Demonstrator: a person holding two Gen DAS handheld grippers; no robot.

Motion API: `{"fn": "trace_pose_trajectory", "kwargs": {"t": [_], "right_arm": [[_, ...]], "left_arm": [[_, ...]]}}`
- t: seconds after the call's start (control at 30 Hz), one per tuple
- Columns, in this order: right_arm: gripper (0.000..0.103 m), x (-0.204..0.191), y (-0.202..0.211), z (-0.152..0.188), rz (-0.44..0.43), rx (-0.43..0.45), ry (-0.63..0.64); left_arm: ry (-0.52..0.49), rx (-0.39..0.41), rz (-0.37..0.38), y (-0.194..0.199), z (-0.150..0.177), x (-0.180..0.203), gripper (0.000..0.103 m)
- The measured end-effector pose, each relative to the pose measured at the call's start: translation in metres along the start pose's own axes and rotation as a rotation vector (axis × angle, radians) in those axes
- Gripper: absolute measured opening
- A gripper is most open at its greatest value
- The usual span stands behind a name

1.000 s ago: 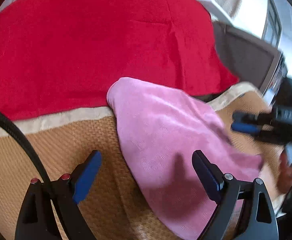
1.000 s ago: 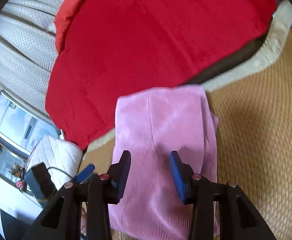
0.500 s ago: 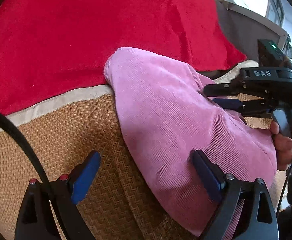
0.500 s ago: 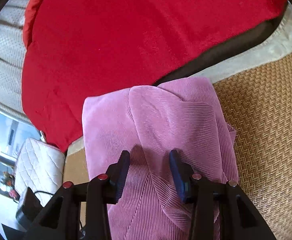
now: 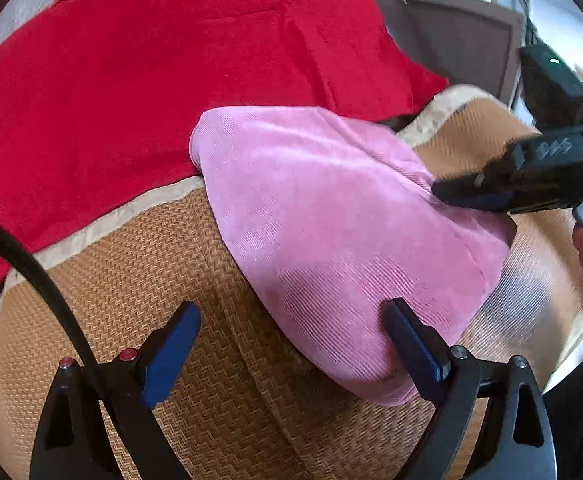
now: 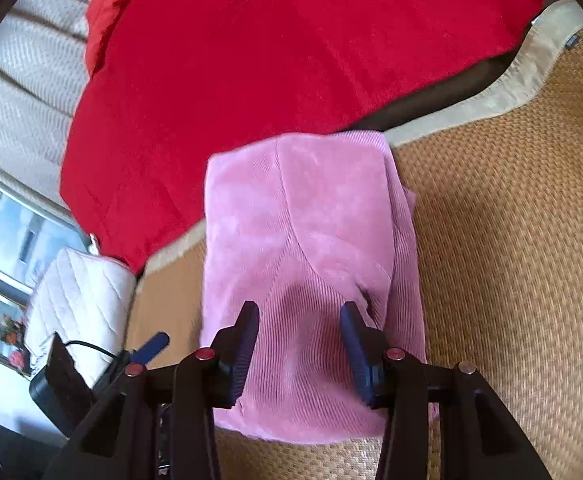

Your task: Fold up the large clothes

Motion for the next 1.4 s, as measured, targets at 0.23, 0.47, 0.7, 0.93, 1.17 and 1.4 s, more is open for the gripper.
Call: {"fn": "trace_pose_trajectory", "kwargs": {"t": [0.23, 0.47, 0.7, 0.93, 1.17, 1.4], "right_arm": [[0.045, 0.002, -0.029, 0.025, 0.092, -0.033, 0.039], [0.045, -0.004, 0.018, 0.035, 0.011, 0.028, 0.043], [0.045, 0.015, -0.022, 0.049, 0.085, -0.084, 0.049], [0.044, 0.018, -0.015, 0.046, 0.059, -0.087, 0.053], [0.05, 0.021, 0.018, 0.033, -0.021, -0.003, 0.031], [0.05, 0.015, 0.006, 0.032, 0.006, 0.003, 0.035]], "left_arm": [[-0.009, 0.033, -0.05, 0.008, 0.004, 0.002, 0.094], [-0.033, 0.051, -0.084, 0.015, 0.006, 0.007, 0.094], [-0.034, 0.051, -0.079, 0.013, 0.005, 0.008, 0.094], [-0.021, 0.047, -0.074, 0.013, 0.005, 0.006, 0.094], [-0.017, 0.045, -0.072, 0.012, 0.005, 0.005, 0.094], [-0.016, 0.044, -0.064, 0.01, 0.004, 0.003, 0.094]]}}
Point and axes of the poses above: each gripper's, at about its wrist camera, not at the fingertips, and y roughly against the way its jaws point, x to its right, z to its underside, the point moved 4 cm from there along -y, roughly the way its jaws point, and after that the axes turned 2 degrees about -y, right-handed, at the moved point
